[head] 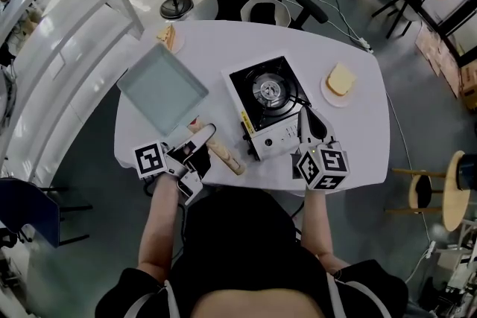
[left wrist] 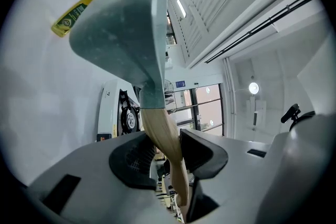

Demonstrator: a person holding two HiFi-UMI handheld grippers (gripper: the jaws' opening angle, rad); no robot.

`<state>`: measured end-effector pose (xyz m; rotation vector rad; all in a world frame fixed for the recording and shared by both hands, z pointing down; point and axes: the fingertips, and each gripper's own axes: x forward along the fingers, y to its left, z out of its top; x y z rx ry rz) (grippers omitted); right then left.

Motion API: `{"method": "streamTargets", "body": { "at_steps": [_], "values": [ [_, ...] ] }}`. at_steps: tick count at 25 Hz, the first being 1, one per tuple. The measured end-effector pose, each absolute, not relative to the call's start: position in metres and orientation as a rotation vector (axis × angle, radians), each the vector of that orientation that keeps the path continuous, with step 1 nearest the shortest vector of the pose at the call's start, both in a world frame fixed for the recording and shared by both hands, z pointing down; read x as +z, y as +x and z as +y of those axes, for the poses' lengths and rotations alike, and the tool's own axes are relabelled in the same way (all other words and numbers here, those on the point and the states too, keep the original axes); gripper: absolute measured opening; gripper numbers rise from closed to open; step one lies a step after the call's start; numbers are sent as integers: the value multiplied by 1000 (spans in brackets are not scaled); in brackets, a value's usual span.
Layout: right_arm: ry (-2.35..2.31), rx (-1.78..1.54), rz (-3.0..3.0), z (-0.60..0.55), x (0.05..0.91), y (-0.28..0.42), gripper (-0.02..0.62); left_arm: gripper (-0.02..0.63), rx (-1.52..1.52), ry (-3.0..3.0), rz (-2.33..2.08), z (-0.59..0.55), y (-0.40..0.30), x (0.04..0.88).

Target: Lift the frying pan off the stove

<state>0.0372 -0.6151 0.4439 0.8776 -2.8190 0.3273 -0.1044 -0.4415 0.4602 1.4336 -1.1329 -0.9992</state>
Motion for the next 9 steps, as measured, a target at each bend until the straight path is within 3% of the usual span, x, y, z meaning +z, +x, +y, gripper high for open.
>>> {"method": "streamTargets", "body": {
  "at_steps": [9],
  "values": [
    [871, 318, -2818, -614, 440, 37, 2, 146, -997, 1433, -1132, -441, -103, 459]
  ]
}}
